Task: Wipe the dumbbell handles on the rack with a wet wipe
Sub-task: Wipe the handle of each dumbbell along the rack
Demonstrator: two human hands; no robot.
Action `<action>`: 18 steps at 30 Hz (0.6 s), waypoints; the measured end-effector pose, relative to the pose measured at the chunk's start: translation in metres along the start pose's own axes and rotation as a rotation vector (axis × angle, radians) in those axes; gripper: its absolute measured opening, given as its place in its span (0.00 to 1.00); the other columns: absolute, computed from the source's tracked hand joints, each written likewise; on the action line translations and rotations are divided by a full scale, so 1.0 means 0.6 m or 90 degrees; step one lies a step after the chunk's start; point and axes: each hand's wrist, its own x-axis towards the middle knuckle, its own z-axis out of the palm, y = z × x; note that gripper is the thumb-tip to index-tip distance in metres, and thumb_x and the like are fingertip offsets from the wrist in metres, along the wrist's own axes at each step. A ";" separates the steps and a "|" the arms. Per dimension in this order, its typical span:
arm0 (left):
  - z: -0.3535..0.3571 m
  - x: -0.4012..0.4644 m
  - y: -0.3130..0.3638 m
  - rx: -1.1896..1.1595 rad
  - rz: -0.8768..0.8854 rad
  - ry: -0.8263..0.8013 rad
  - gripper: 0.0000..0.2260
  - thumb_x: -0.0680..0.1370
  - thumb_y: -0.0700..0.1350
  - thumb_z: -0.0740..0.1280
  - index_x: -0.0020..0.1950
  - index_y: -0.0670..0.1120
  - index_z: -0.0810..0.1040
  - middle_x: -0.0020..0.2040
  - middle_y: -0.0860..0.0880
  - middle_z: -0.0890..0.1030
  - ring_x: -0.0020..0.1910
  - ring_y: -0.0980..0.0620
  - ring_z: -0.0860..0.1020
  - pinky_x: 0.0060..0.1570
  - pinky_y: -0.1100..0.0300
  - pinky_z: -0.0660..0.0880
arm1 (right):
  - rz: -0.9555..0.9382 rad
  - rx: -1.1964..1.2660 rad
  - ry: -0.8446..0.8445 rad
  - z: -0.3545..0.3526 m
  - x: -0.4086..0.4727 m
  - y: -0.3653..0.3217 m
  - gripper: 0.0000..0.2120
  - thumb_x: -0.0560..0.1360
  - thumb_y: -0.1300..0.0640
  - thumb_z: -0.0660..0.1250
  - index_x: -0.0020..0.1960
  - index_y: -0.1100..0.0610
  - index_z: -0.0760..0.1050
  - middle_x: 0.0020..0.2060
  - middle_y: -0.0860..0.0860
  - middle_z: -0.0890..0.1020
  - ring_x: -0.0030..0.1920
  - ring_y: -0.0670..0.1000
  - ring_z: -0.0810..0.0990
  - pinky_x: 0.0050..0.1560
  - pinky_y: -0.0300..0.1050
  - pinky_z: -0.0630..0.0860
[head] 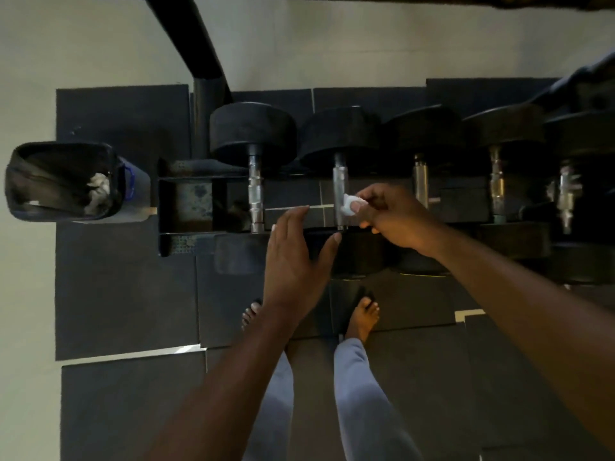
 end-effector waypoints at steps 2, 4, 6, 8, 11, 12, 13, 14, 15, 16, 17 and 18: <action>0.044 -0.002 0.011 0.015 -0.001 -0.011 0.28 0.84 0.60 0.69 0.79 0.50 0.67 0.75 0.51 0.72 0.76 0.54 0.70 0.78 0.40 0.67 | -0.015 -0.006 0.024 -0.019 0.003 0.024 0.10 0.84 0.51 0.71 0.63 0.51 0.80 0.53 0.46 0.85 0.53 0.44 0.84 0.50 0.41 0.79; 0.080 -0.007 0.014 0.066 -0.027 -0.025 0.30 0.85 0.62 0.64 0.82 0.46 0.65 0.80 0.47 0.70 0.82 0.50 0.63 0.85 0.43 0.52 | -0.027 -0.013 0.025 -0.035 0.006 0.044 0.12 0.82 0.51 0.73 0.65 0.50 0.81 0.56 0.44 0.85 0.56 0.41 0.83 0.56 0.39 0.78; 0.102 -0.015 0.008 0.124 -0.044 -0.022 0.33 0.87 0.65 0.57 0.84 0.43 0.62 0.84 0.43 0.66 0.86 0.48 0.56 0.85 0.52 0.41 | -0.052 -0.052 0.018 -0.050 0.010 0.059 0.14 0.81 0.52 0.74 0.67 0.50 0.82 0.58 0.45 0.85 0.58 0.42 0.83 0.61 0.41 0.79; 0.115 -0.022 -0.001 0.149 -0.043 -0.004 0.35 0.87 0.66 0.52 0.86 0.44 0.59 0.86 0.45 0.61 0.87 0.50 0.51 0.84 0.56 0.38 | -0.103 -0.118 0.012 -0.060 0.017 0.072 0.13 0.81 0.53 0.74 0.65 0.52 0.84 0.57 0.46 0.86 0.57 0.45 0.83 0.62 0.46 0.79; 0.128 -0.026 -0.007 0.174 -0.039 0.022 0.34 0.88 0.65 0.51 0.88 0.45 0.54 0.88 0.47 0.56 0.88 0.52 0.48 0.85 0.55 0.39 | -0.144 -0.166 0.000 -0.064 0.034 0.075 0.09 0.81 0.54 0.74 0.60 0.53 0.86 0.54 0.46 0.87 0.54 0.46 0.83 0.60 0.48 0.79; 0.131 -0.027 -0.008 0.182 -0.043 0.025 0.34 0.88 0.64 0.51 0.88 0.45 0.53 0.88 0.48 0.55 0.88 0.53 0.47 0.85 0.55 0.39 | -0.158 -0.177 -0.005 -0.063 0.042 0.073 0.09 0.81 0.54 0.74 0.60 0.53 0.87 0.53 0.46 0.87 0.53 0.46 0.83 0.60 0.49 0.80; 0.133 -0.029 -0.008 0.187 -0.047 0.026 0.34 0.88 0.64 0.51 0.88 0.45 0.51 0.89 0.48 0.53 0.88 0.54 0.46 0.85 0.55 0.39 | -0.175 -0.198 -0.015 -0.062 0.050 0.067 0.10 0.80 0.54 0.75 0.61 0.52 0.86 0.54 0.47 0.87 0.53 0.46 0.83 0.60 0.50 0.80; 0.134 -0.030 -0.009 0.191 -0.051 0.025 0.34 0.88 0.63 0.51 0.88 0.45 0.50 0.89 0.48 0.52 0.87 0.54 0.45 0.85 0.56 0.39 | -0.198 -0.228 -0.028 -0.059 0.058 0.058 0.11 0.80 0.53 0.75 0.62 0.51 0.86 0.54 0.47 0.87 0.53 0.46 0.83 0.59 0.50 0.80; 0.135 -0.031 -0.011 0.193 -0.052 0.025 0.34 0.89 0.63 0.52 0.89 0.45 0.49 0.89 0.48 0.52 0.87 0.55 0.45 0.85 0.56 0.39 | -0.223 -0.260 -0.044 -0.056 0.066 0.050 0.11 0.81 0.51 0.74 0.62 0.50 0.86 0.54 0.46 0.87 0.52 0.45 0.83 0.58 0.49 0.80; 0.136 -0.032 -0.013 0.193 -0.051 0.028 0.34 0.89 0.63 0.52 0.89 0.45 0.48 0.89 0.48 0.51 0.87 0.55 0.45 0.85 0.56 0.39 | -0.253 -0.287 -0.059 -0.051 0.074 0.040 0.11 0.81 0.50 0.74 0.62 0.48 0.85 0.53 0.45 0.87 0.51 0.44 0.82 0.56 0.48 0.79; 0.138 -0.033 -0.014 0.193 -0.050 0.033 0.34 0.89 0.62 0.53 0.89 0.45 0.48 0.89 0.48 0.51 0.87 0.54 0.46 0.85 0.55 0.39 | -0.288 -0.311 -0.076 -0.044 0.082 0.030 0.11 0.81 0.49 0.74 0.62 0.47 0.85 0.53 0.45 0.87 0.50 0.43 0.81 0.54 0.47 0.79; 0.139 -0.034 -0.015 0.193 -0.049 0.039 0.34 0.89 0.62 0.53 0.89 0.44 0.47 0.89 0.48 0.51 0.88 0.54 0.46 0.85 0.55 0.40 | -0.326 -0.336 -0.092 -0.037 0.091 0.023 0.10 0.81 0.49 0.73 0.61 0.46 0.86 0.53 0.44 0.86 0.51 0.43 0.81 0.54 0.48 0.78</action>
